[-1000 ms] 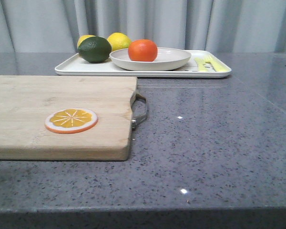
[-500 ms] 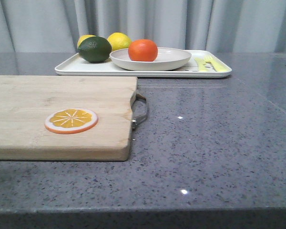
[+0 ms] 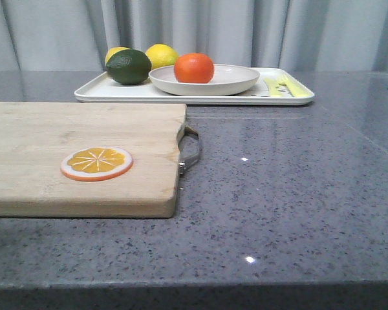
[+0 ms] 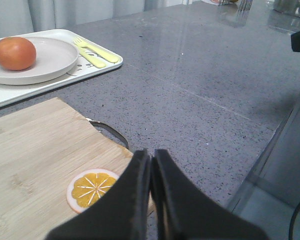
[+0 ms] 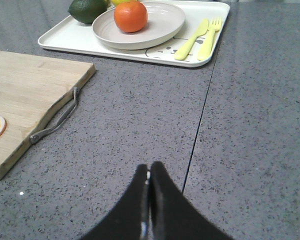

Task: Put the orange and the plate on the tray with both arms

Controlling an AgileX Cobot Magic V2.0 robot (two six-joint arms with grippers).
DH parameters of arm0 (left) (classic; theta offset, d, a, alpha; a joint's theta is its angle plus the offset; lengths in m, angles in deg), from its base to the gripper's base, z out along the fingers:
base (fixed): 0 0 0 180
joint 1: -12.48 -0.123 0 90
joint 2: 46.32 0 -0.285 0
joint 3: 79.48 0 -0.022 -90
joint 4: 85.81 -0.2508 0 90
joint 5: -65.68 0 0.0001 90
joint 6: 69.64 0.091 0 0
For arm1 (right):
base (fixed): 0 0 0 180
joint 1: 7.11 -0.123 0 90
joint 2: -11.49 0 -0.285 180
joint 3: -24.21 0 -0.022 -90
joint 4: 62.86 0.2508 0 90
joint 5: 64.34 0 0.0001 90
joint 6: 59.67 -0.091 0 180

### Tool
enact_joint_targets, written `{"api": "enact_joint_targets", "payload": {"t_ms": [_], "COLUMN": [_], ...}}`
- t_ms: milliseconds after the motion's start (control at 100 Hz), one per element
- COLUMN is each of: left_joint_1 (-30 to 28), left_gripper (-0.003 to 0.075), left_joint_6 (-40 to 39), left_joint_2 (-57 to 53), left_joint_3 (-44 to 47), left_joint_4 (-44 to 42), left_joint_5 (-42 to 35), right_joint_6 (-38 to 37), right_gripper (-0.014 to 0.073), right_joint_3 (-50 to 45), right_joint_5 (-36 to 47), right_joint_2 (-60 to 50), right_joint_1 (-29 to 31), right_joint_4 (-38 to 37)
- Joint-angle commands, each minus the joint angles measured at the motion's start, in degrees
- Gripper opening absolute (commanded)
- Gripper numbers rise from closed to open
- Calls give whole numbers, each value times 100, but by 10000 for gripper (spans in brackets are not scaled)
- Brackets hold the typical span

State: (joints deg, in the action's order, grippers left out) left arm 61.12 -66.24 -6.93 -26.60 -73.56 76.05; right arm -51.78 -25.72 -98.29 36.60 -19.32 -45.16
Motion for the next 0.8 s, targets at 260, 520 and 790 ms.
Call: {"api": "enact_joint_targets", "payload": {"t_ms": [260, 520, 790], "left_joint_1": [-382, -1451, -3039], "left_gripper": [-20, -20, -20], "left_joint_6": [0, 0, 0], "left_joint_2": [-2, -711, -1762], "left_joint_3": [82, 598, 1243], "left_joint_4": [-192, -202, -441], "left_joint_5": [-752, -830, -844], "right_joint_6": [87, 87, 87], "right_gripper": [-68, -68, -68], "right_joint_3": [148, 148, 148], "right_joint_5": [460, 460, 460], "right_joint_2": [31, 31, 31], "right_joint_1": [3, 3, 3], "right_joint_4": [29, 29, 29]}}
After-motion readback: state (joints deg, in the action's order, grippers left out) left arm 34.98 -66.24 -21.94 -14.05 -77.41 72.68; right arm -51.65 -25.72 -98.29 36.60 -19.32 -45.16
